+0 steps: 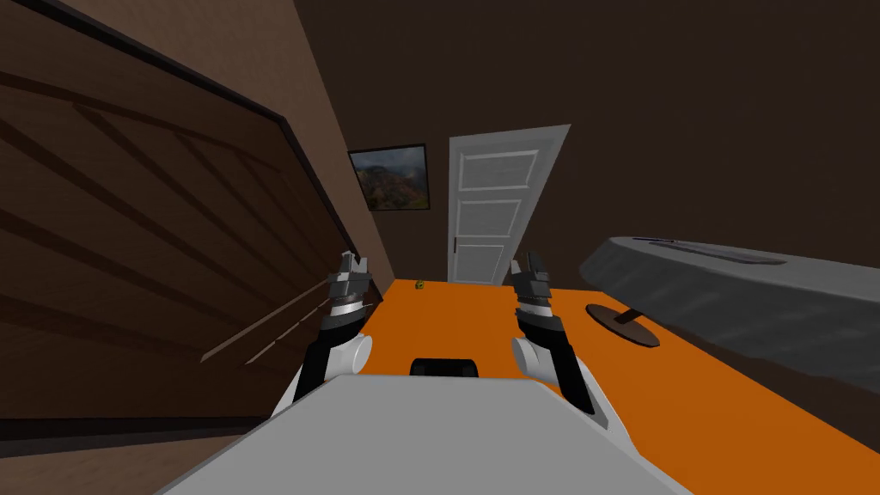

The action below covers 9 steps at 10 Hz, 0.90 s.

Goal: Pull the door open

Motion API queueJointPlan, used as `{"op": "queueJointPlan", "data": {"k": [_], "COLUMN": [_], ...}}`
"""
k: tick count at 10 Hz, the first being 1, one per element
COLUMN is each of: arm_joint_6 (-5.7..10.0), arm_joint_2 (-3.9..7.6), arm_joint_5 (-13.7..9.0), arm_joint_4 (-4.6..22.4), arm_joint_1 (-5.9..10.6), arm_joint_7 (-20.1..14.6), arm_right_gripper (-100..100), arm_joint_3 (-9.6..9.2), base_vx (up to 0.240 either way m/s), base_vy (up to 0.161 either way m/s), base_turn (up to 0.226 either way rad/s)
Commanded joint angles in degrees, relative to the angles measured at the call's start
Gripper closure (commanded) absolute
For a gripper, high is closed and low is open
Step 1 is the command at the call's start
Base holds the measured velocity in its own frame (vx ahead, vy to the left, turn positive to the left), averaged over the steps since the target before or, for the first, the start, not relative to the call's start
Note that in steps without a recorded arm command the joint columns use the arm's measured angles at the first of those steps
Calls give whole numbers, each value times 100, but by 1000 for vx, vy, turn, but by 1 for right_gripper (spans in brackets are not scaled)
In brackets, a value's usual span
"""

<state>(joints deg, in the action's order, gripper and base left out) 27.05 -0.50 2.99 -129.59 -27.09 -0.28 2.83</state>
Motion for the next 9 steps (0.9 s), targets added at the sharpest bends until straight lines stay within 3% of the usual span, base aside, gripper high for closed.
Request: {"op": "queueJointPlan", "data": {"k": [1, 9], "arm_joint_6": [75, 333], "arm_joint_2": [87, 317], "arm_joint_5": [-154, -751], "arm_joint_4": [212, 1106], "arm_joint_1": [51, 303], "arm_joint_7": [-194, -926], "arm_right_gripper": [-100, -100], "arm_joint_3": [6, -85], "base_vx": [110, 101], "base_vy": [12, -5], "base_turn": [77, 70]}}
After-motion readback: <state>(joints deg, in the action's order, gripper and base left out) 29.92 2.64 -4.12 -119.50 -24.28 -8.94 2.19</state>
